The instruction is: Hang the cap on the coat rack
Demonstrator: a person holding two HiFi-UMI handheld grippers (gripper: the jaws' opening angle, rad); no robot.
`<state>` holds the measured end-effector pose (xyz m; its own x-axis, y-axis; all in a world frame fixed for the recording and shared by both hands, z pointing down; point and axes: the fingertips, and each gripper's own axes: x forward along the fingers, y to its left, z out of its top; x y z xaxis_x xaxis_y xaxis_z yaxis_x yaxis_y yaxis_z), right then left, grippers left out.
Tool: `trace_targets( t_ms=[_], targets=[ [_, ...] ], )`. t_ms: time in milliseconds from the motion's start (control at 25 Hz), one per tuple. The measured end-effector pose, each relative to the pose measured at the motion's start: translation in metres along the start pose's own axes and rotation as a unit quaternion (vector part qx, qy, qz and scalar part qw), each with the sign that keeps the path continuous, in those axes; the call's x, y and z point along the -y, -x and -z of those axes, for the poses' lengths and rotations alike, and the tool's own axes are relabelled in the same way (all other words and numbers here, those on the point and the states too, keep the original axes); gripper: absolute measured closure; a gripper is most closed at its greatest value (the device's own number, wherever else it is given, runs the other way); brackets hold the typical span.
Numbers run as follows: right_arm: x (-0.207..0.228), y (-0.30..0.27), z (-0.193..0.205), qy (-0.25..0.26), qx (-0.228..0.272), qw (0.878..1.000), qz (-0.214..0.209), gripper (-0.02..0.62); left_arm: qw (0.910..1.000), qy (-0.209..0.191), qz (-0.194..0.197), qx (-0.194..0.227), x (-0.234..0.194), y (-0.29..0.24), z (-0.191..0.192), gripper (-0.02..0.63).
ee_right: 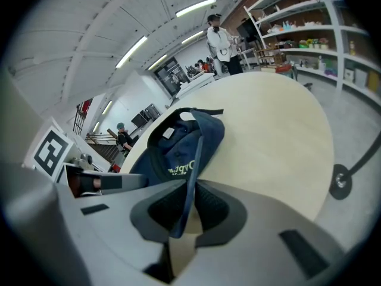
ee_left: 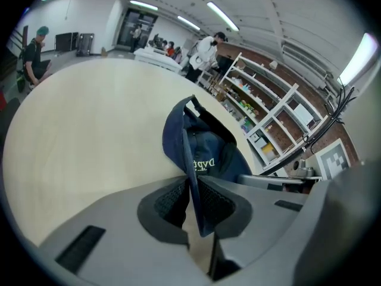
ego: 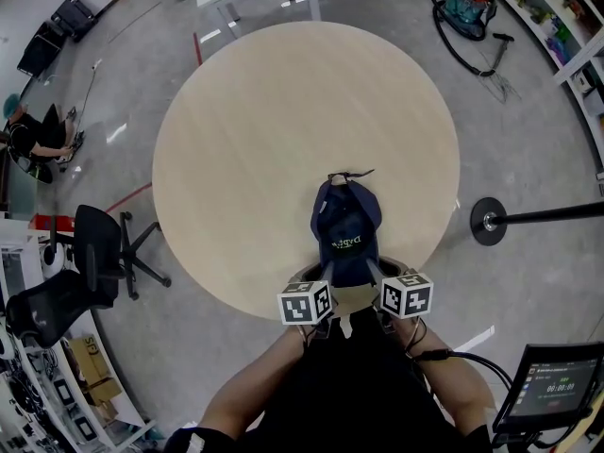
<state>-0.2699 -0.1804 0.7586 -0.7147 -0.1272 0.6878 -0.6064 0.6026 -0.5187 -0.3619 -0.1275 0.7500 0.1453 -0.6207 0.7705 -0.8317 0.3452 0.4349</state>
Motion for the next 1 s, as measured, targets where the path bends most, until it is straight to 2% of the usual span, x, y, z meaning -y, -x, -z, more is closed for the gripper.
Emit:
trace_targets(
  t_ms=[240, 480, 720, 1000],
  targets=[
    [-0.01, 0.018, -0.021, -0.003, 0.051, 0.999, 0.019, 0.554, 0.9992, -0.021, 0.011, 0.033, 0.012, 0.013, -0.021, 0.565],
    [-0.025, 0.062, -0.062, 0.027, 0.132, 0.99, 0.039, 0.555, 0.9931, -0.049, 0.048, 0.095, 0.046, 0.037, -0.063, 0.568],
    [-0.031, 0.124, -0.102, 0.037, 0.228, 0.969, 0.084, 0.556, 0.9751, -0.107, 0.12, 0.153, 0.104, 0.065, -0.103, 0.571],
    [-0.019, 0.206, -0.101, 0.044, 0.301, 0.94, 0.152, 0.563, 0.9507, -0.155, 0.209, 0.169, 0.178, 0.078, -0.096, 0.57]
  ],
)
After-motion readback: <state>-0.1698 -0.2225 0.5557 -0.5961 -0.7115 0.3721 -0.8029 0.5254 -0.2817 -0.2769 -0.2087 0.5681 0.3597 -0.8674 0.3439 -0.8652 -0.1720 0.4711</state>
